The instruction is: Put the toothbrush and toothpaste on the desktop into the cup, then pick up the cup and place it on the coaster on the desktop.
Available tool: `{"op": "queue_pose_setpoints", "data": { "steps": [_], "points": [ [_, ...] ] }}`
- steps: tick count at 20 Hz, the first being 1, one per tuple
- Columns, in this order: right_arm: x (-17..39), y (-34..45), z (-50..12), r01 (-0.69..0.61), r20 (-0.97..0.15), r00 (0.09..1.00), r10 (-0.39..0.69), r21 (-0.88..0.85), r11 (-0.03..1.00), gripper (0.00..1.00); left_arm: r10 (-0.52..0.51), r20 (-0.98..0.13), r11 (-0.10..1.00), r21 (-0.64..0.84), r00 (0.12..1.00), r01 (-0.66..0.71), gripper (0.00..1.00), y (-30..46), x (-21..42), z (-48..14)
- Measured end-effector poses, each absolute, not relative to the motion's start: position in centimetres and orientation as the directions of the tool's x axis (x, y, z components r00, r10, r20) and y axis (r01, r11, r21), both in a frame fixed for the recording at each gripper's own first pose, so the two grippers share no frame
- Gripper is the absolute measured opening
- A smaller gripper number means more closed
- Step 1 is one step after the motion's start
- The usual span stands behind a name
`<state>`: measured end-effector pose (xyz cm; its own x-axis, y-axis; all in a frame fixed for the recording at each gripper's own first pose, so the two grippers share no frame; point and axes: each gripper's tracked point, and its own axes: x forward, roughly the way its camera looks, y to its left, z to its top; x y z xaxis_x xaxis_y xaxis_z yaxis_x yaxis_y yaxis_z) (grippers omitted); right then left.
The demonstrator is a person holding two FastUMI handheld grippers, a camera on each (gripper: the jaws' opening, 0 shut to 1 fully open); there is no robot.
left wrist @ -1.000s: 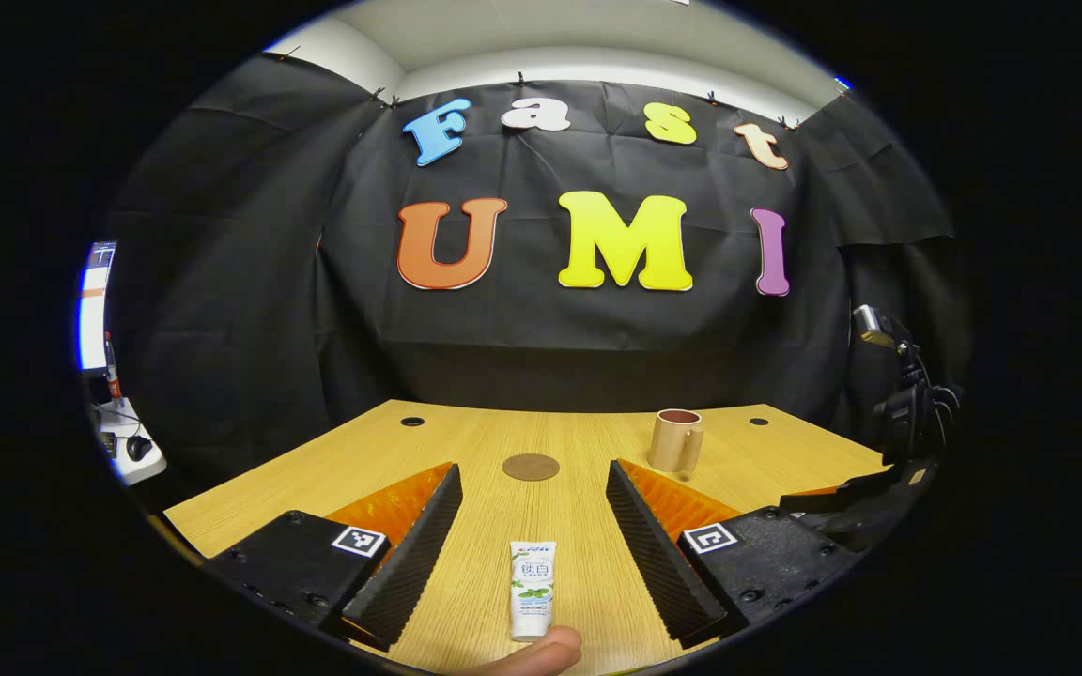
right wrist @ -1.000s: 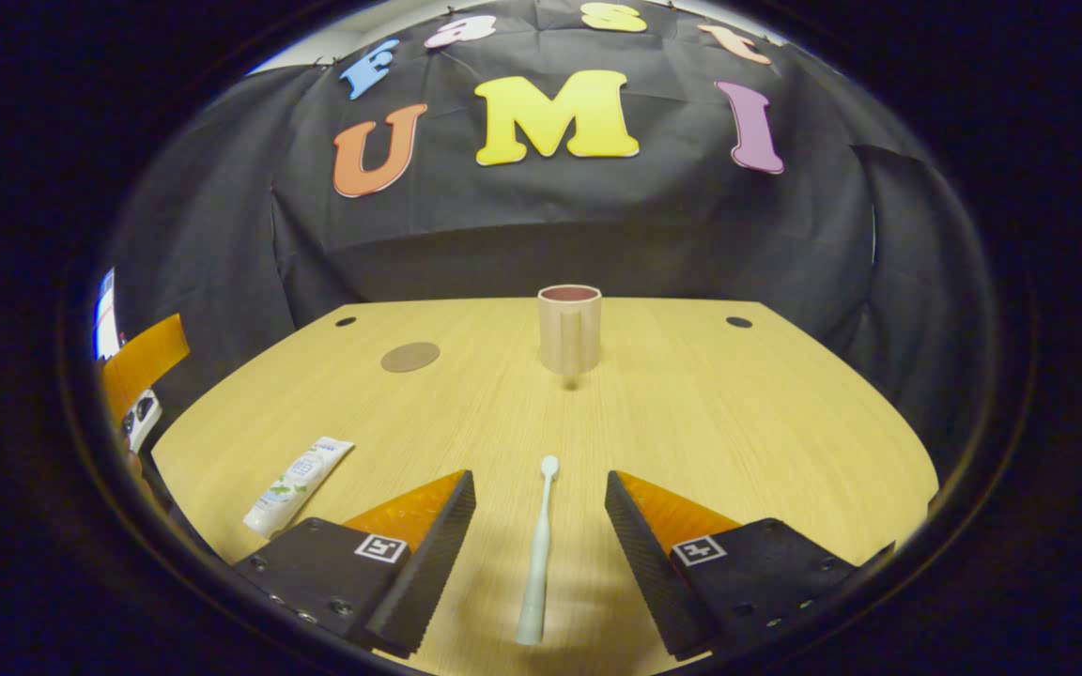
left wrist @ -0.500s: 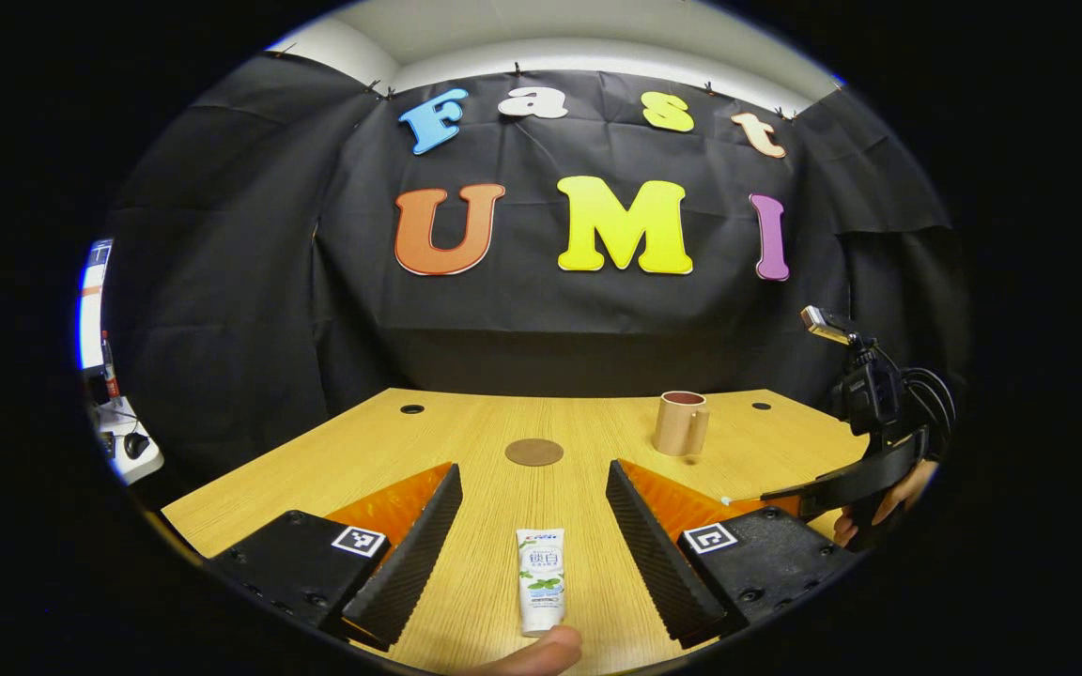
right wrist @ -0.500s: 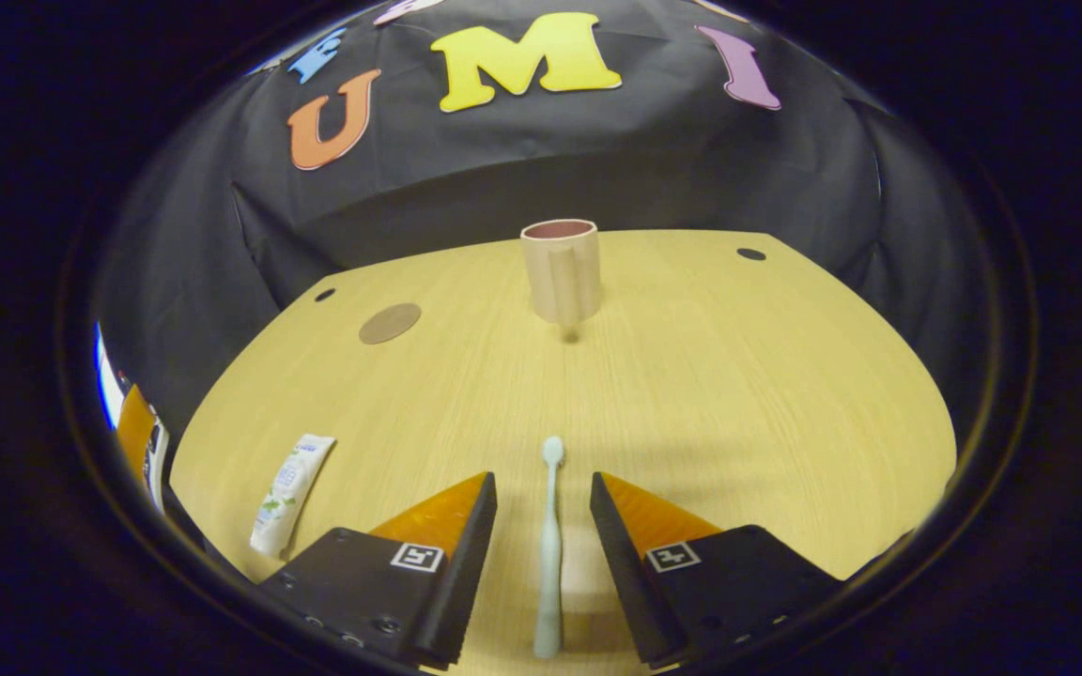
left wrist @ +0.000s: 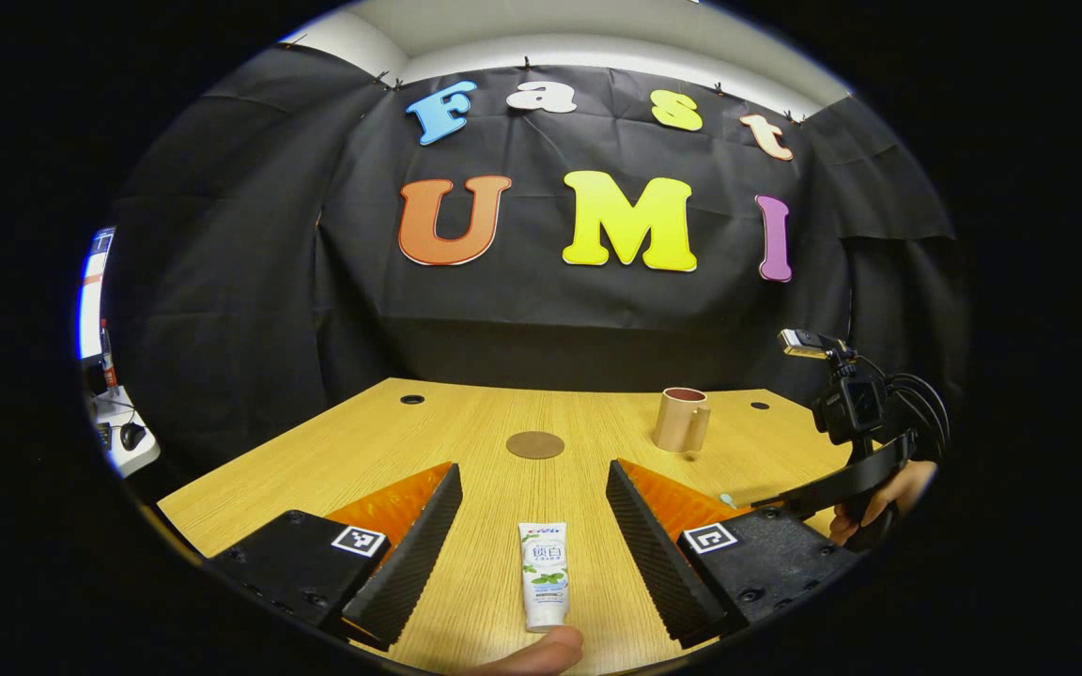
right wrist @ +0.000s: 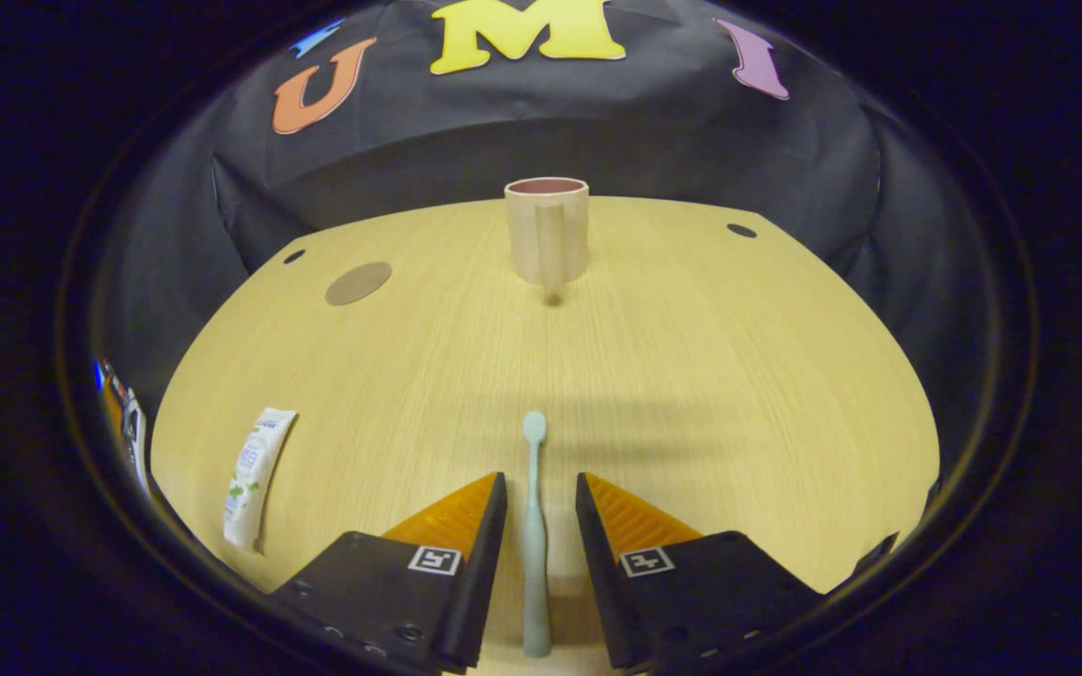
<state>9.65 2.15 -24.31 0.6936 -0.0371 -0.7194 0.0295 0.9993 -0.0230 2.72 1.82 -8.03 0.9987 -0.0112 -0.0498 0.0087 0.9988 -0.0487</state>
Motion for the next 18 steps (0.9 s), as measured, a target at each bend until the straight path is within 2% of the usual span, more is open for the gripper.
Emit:
{"op": "queue_pose_setpoints", "data": {
  "steps": [1, 2, 3, 7, 9, 10, 12, 13, 15, 18],
  "points": [
    [9.7, 2.2, -24.4, 0.031, -0.724, 0.689, -0.033, -0.016, 0.999, 0.46, -0.009, -0.052, 0.999, -0.049, 0.999, 0.006, 0.99, 1.9, 2.8, -8.1],
    [9.8, 2.2, -24.5, 0.031, -0.728, 0.685, -0.030, -0.012, 0.999, 0.38, -0.008, -0.052, 0.999, -0.051, 0.999, 0.006, 0.99, 1.9, 2.8, -8.1],
    [9.8, 2.3, -24.6, 0.021, -0.729, 0.684, -0.025, -0.014, 1.000, 0.36, -0.009, -0.053, 0.999, -0.052, 0.999, 0.006, 0.99, 1.8, 2.8, -8.1],
    [9.8, 2.8, -24.8, 0.000, -0.731, 0.682, 0.003, 0.004, 1.000, 0.34, -0.007, -0.059, 0.998, -0.055, 0.998, 0.004, 0.99, 2.0, 2.8, -8.3],
    [9.7, 2.9, -24.5, -0.001, -0.729, 0.684, 0.008, 0.010, 1.000, 0.24, -0.009, -0.066, 0.998, -0.061, 0.998, 0.005, 0.99, 2.0, 2.8, -8.5],
    [10.0, 2.6, -24.6, 0.006, -0.728, 0.686, -0.002, 0.003, 1.000, 0.26, -0.009, -0.068, 0.998, -0.061, 0.998, 0.005, 0.99, 2.0, 2.7, -8.6],
    [9.8, 2.8, -24.4, -0.017, -0.725, 0.689, 0.021, 0.013, 1.000, 0.08, -0.006, -0.071, 0.998, -0.058, 0.997, 0.002, 0.99, 2.2, 2.9, -8.7],
    [9.9, 2.8, -24.5, -0.011, -0.722, 0.692, 0.023, 0.021, 1.000, 0.09, -0.004, -0.073, 0.998, -0.058, 0.997, 0.000, 0.99, 2.2, 2.9, -8.9],
    [10.2, 2.4, -24.3, -0.009, -0.703, 0.711, 0.002, -0.006, 1.000, 0.00, 0.000, -0.086, 0.998, -0.067, 0.996, -0.005, 0.99, 2.3, 3.0, -9.2],
    [10.2, 2.7, -24.4, -0.032, -0.690, 0.723, 0.023, -0.001, 0.999, 0.00, 0.001, -0.105, 0.997, -0.080, 0.995, -0.009, 0.99, 2.4, 3.2, -9.7]
  ]
}}
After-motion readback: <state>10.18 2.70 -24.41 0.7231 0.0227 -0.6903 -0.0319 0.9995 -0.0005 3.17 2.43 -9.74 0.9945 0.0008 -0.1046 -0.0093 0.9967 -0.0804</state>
